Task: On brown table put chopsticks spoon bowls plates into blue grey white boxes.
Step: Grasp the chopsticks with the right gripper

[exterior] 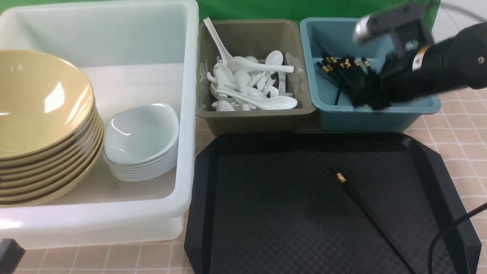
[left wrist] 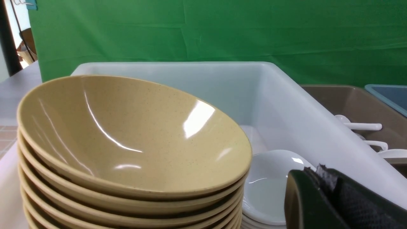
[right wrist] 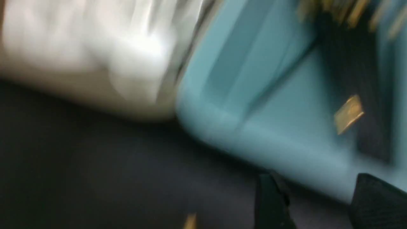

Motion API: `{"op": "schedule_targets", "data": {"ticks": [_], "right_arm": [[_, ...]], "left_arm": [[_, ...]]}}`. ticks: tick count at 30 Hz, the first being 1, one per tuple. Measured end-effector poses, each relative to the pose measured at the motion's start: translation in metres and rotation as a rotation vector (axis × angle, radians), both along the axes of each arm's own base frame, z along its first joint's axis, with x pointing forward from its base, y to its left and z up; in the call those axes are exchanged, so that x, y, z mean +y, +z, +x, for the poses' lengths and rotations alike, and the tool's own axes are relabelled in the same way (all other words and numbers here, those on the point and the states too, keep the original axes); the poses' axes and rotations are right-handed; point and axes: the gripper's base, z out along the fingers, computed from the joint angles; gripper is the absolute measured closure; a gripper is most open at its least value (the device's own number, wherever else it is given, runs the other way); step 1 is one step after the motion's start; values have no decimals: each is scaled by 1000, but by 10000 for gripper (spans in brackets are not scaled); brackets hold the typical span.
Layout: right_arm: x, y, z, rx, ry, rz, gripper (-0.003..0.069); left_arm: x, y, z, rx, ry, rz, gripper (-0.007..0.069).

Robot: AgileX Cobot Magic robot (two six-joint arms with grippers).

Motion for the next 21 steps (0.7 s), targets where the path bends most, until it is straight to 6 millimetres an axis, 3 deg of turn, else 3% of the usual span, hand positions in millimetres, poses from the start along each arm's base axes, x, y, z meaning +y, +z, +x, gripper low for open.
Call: {"op": "schedule_targets", "data": {"ticks": [5,11,12,18,21], "right_arm": [[18,-50,-35,259,92,-98,310],[24,-88,-39,287,106,-105,349],[26,-97,-37,298,105,-106,389],[29,-96,-37,306,141,-85,579],[31,-77,-43,316,192,-62,582]], "left_arm": [[0,0,0,-3,1,0,623],[0,0,0,-3,1,0,623],[0,0,0,-3,1,0,623],[0,0,0,-3,1,0,623],[0,0,0,-3,1,0,623]]}}
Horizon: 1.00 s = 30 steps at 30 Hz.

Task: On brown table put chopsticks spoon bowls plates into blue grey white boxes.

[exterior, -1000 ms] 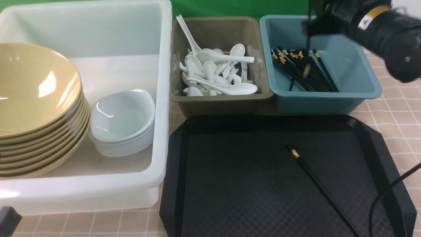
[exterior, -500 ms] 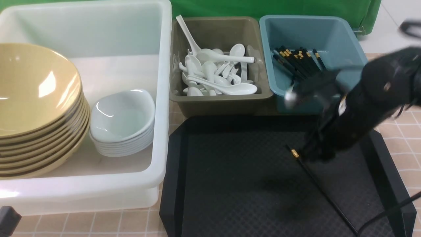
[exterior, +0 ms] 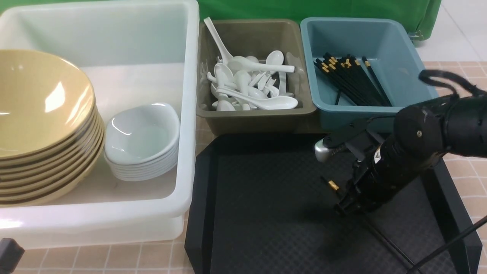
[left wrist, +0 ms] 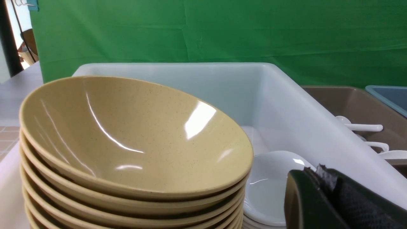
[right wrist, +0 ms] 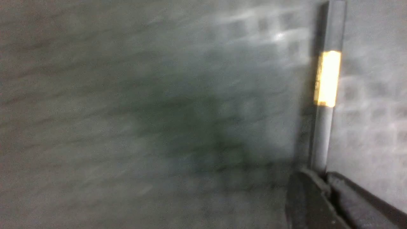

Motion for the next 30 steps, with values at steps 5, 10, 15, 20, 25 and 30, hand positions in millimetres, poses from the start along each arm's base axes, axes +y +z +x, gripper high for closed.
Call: {"op": "schedule_targets", "data": {"ticks": [5,10,15,20,25,30], "right_arm": [[1,93,0,-361,34,149,582],[-12,194,4,-1072,15,311,582],[-26,202,33,-1398,-59,290,553],[-34,171,62,-1370,-113,249,407],[-40,195,42,-1383,-108,264,275],[-56,257,-37,-1364,-84,338,342]], "left_arm": [[0,0,0,0,0,0,623],[0,0,0,0,0,0,623],[0,0,0,0,0,0,623],[0,0,0,0,3,20,623],[1,-1,0,5,5,39,623],[1,-1,0,7,5,39,623]]}}
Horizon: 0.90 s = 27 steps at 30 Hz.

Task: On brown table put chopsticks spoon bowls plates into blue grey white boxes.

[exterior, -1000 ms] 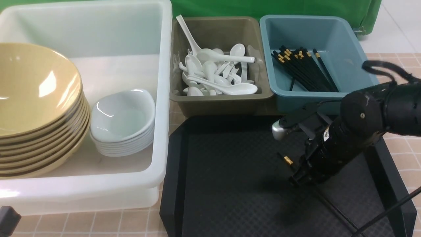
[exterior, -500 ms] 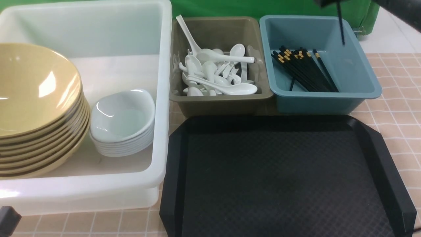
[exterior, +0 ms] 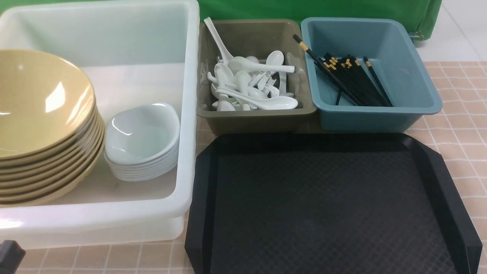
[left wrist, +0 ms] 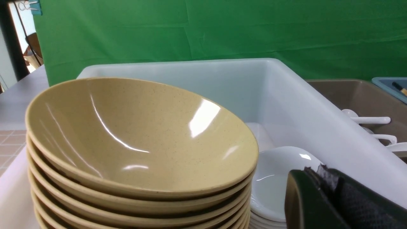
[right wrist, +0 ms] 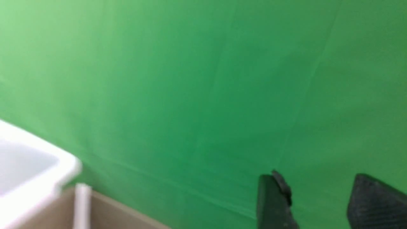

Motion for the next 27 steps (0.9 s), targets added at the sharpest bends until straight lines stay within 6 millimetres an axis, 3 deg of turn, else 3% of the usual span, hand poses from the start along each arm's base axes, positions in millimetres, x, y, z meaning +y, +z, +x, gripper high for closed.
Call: {"op": "schedule_targets", "data": {"ticks": [1,3,4,5,6,9,10,11,12,13,14,15,16,19,20,22,23,24,27], "right_arm": [[-8,16,-31,3,20,-2,416],[-20,28,-73,-6,38,-1,512],[-19,27,-73,-2,38,-3,524],[-29,23,-104,-5,47,-4,589],[-30,22,-108,-5,48,-5,600],[-43,-25,-150,32,52,-53,622],[-44,-28,-152,35,53,-56,622],[-48,-55,-164,57,52,-70,622],[-48,-59,-166,60,52,-71,622],[-51,-80,-173,77,52,-76,622],[-52,-87,-177,74,52,-73,622],[-54,-117,-182,117,52,-82,622],[-55,-124,-185,121,53,-79,622],[-57,-194,-191,226,52,-108,622],[-57,-197,-191,231,52,-111,622],[-58,-230,-193,258,43,-126,622],[-59,-233,-194,259,43,-123,622],[-59,-248,-194,261,34,-93,622],[-61,-250,-195,214,21,-23,622]], "left_arm": [[0,0,0,0,0,0,623],[0,0,0,0,0,0,623],[0,0,0,0,0,0,623],[0,0,0,0,0,0,623],[0,0,0,0,0,0,623],[0,0,0,0,0,0,623],[0,0,0,0,0,0,623],[0,0,0,0,0,0,623],[0,0,0,0,0,0,623],[0,0,0,0,0,0,623],[0,0,0,0,0,0,623],[0,0,0,0,0,0,623],[0,0,0,0,0,0,623],[0,0,0,0,0,0,623],[0,0,0,0,0,0,623],[0,0,0,0,0,0,623],[0,0,0,0,0,0,623],[0,0,0,0,0,0,623],[0,0,0,1,0,0,623]]}}
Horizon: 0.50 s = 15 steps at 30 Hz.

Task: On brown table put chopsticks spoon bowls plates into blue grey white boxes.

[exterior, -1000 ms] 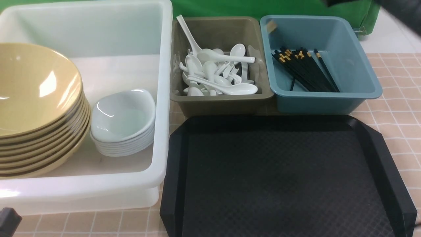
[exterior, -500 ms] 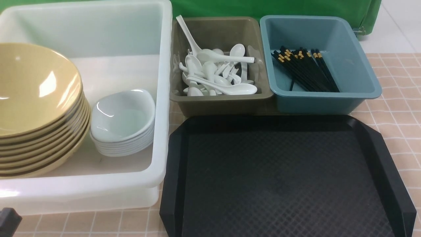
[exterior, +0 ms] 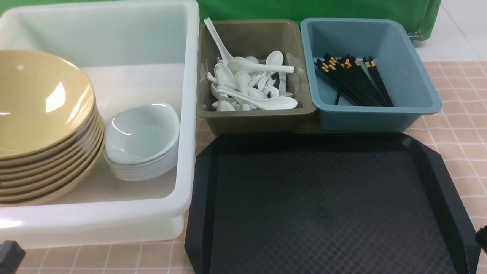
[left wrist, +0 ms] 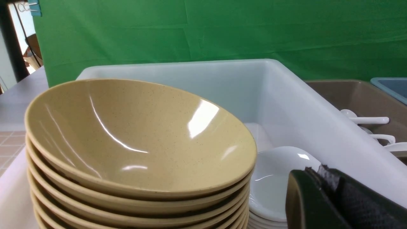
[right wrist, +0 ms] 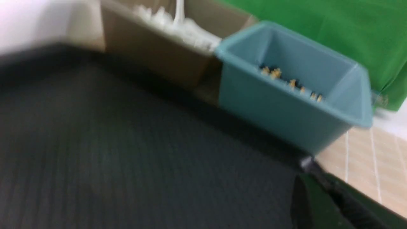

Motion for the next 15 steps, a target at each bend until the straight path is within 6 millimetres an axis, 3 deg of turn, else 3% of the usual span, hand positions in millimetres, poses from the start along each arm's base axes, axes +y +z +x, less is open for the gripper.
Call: {"op": "schedule_targets", "data": {"ticks": [8,15], "right_arm": [[-14,6,-3,-73,-209,101,622],[-22,-10,-5,110,-357,165,622]], "left_arm": [[0,0,0,0,0,0,623],[0,-1,0,6,-1,0,623]]}}
